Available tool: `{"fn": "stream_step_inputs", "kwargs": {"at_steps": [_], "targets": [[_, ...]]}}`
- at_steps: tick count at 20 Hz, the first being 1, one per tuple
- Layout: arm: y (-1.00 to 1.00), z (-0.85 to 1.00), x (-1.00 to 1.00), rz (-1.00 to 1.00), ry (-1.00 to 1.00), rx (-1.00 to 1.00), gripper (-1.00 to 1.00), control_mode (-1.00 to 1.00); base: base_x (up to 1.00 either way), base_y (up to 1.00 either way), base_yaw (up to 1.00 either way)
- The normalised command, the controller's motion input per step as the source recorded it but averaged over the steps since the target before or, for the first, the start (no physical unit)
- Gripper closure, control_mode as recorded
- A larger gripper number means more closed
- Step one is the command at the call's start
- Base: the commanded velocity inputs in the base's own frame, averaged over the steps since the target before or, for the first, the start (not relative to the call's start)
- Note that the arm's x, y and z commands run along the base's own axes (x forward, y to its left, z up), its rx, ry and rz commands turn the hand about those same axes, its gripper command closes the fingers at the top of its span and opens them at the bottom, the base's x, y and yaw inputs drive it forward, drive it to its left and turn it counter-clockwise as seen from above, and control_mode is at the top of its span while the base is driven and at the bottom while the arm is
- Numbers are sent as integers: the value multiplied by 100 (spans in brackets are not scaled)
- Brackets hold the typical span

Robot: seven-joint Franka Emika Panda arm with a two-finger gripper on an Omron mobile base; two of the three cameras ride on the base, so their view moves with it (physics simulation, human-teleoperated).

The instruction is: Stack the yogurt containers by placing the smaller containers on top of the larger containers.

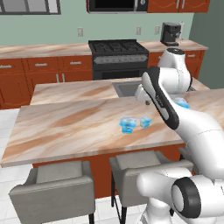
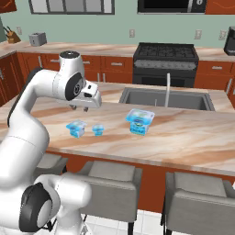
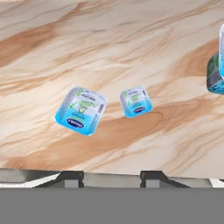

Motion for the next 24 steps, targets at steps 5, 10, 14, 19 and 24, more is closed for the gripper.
{"fn": "stream_step_inputs", "kwargs": {"at_steps": [5,10,14,19,24], "targets": [[4,-1,-6,4,0,-1,-100,-100,0,0,0],[6,-1,-21,9,0,-9,-100,-100,0,0,0],[11,-2,-29,11,0,-12,-100,-100,0,0,0],[17,-3,-23,12,0,-10,-100,-100,0,0,0],[22,-6,-14,12,0,-7,-100,-100,0,0,0]]}}
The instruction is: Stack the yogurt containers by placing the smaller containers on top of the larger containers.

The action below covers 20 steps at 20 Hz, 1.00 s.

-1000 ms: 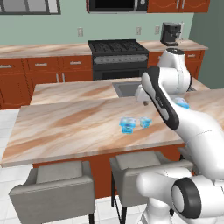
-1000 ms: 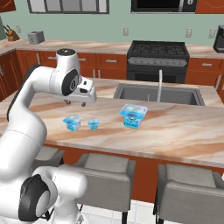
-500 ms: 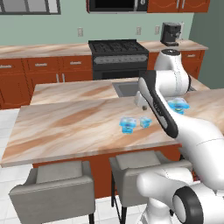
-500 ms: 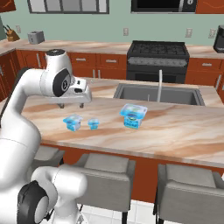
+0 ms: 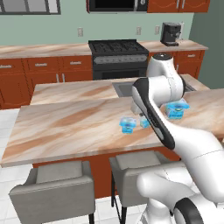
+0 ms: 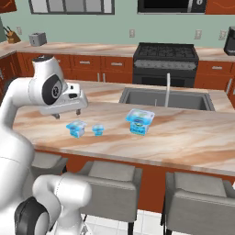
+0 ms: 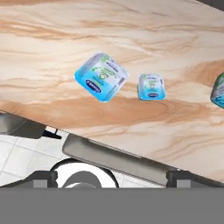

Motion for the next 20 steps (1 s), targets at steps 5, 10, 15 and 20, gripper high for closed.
{"fn": "stream_step_inputs", "kwargs": {"at_steps": [5,10,15,20], "targets": [[19,-19,-8,10,0,-15,-100,-100,0,0,0],[12,-33,-1,5,0,-17,-100,-100,0,0,0],[13,-39,0,1,0,-14,-100,-100,0,0,0],[12,-36,0,0,0,-11,-100,-100,0,0,0]]}}
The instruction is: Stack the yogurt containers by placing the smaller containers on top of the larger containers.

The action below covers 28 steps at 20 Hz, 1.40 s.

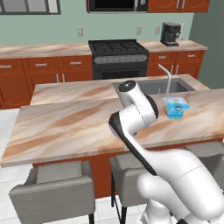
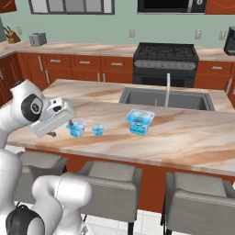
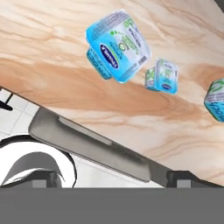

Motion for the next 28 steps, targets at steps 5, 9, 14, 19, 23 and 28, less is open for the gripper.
{"fn": "stream_step_inputs", "kwargs": {"at_steps": [5,9,14,19,23,28], "targets": [[12,-28,4,0,0,-8,-100,-100,0,0,0],[7,-21,18,0,0,-7,-100,-100,0,0,0],[5,-4,34,0,4,-2,-100,-100,0,0,0],[3,-1,40,0,5,-2,-100,-100,0,0,0],[4,-4,30,0,1,-2,-100,-100,0,0,0],[1,-6,16,0,0,-3,-100,-100,0,0,0]]}}
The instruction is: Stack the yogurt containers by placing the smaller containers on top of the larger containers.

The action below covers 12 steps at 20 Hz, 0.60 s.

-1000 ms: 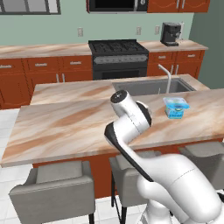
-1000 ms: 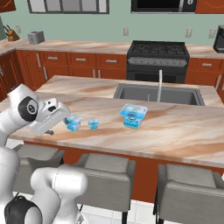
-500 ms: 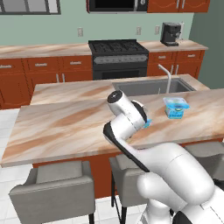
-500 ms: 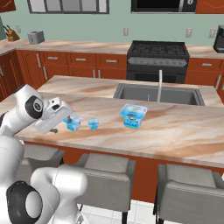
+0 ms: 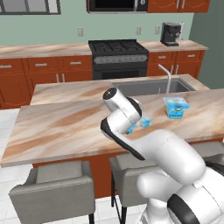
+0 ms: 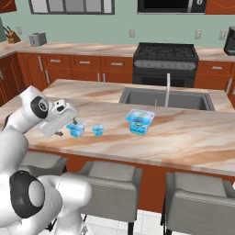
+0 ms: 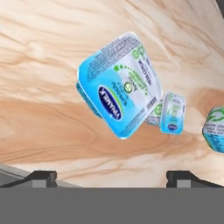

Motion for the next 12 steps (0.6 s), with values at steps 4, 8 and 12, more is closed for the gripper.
{"fn": "stream_step_inputs", "kwargs": {"at_steps": [4,8,12], "targets": [[1,-12,15,0,0,-3,-100,-100,0,0,0],[0,-19,16,0,0,-3,-100,-100,0,0,0],[1,-22,18,0,0,-4,-100,-100,0,0,0]]}}
